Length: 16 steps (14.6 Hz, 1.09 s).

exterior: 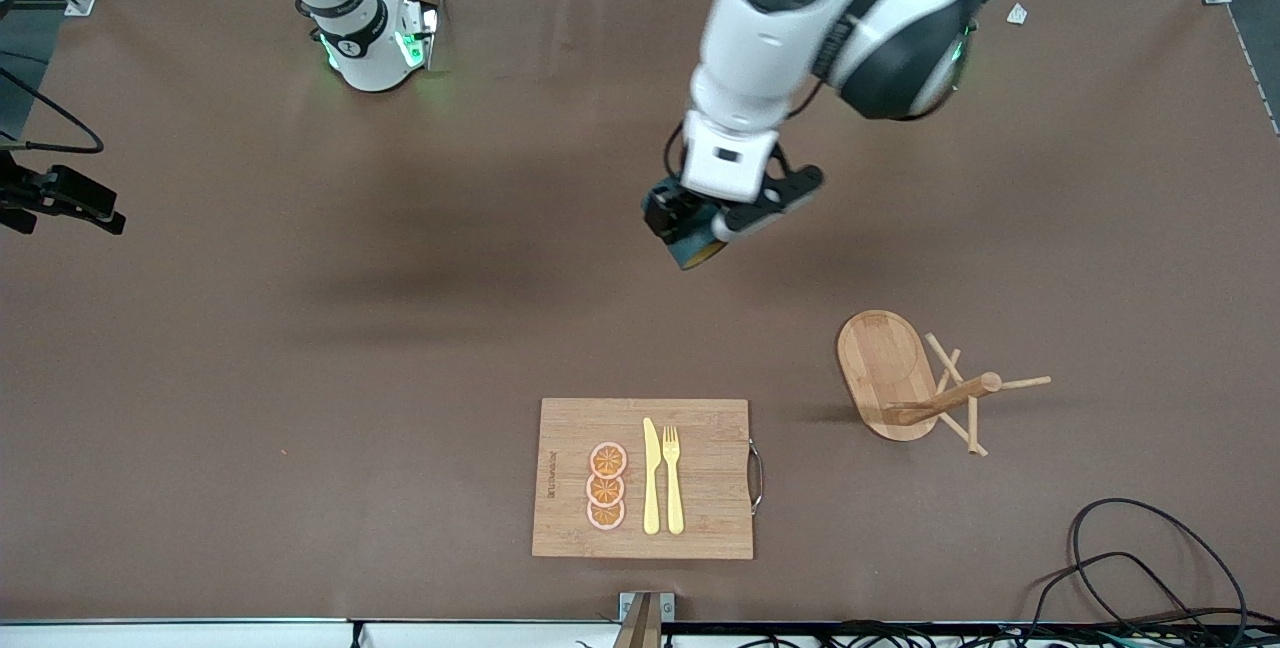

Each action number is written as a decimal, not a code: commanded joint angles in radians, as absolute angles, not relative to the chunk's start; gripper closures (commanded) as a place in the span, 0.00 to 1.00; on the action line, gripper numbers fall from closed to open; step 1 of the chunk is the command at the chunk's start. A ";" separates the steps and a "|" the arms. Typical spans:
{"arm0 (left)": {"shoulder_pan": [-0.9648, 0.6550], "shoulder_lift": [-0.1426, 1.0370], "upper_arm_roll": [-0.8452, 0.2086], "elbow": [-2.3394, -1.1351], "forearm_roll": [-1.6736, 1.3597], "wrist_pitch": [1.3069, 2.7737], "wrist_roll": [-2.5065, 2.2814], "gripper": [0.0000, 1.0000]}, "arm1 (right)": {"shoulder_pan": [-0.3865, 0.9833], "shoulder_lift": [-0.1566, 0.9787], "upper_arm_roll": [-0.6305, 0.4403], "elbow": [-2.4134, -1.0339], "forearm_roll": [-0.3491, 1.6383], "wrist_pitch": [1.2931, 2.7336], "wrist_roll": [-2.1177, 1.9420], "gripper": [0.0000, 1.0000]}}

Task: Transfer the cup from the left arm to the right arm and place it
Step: 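Grasp the teal mug and lift it off the stand peg, then carry the teal mug to mid-table and lower it onto the table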

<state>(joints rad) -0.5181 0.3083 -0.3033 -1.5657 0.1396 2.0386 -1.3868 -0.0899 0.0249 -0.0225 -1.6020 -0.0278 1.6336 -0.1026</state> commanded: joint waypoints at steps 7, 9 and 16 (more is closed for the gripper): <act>-0.857 0.506 -0.298 -1.546 0.814 2.036 -1.733 0.45 | -0.098 0.008 -0.018 -1.608 -0.023 1.626 -0.115 0.00; -0.908 0.557 -0.298 -1.546 0.966 2.026 -1.846 0.45 | -0.098 0.008 -0.018 -1.608 -0.023 1.626 -0.115 0.00; -1.084 0.744 -0.298 -1.551 1.374 1.804 -2.132 0.49 | -0.101 0.008 -0.020 -1.608 -0.023 1.624 -0.135 0.00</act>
<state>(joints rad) -1.0409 0.6968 -0.3050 -1.5728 1.2895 1.8676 -2.0649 -0.0905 0.0249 -0.0234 -1.6009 -0.0278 1.6329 -0.1122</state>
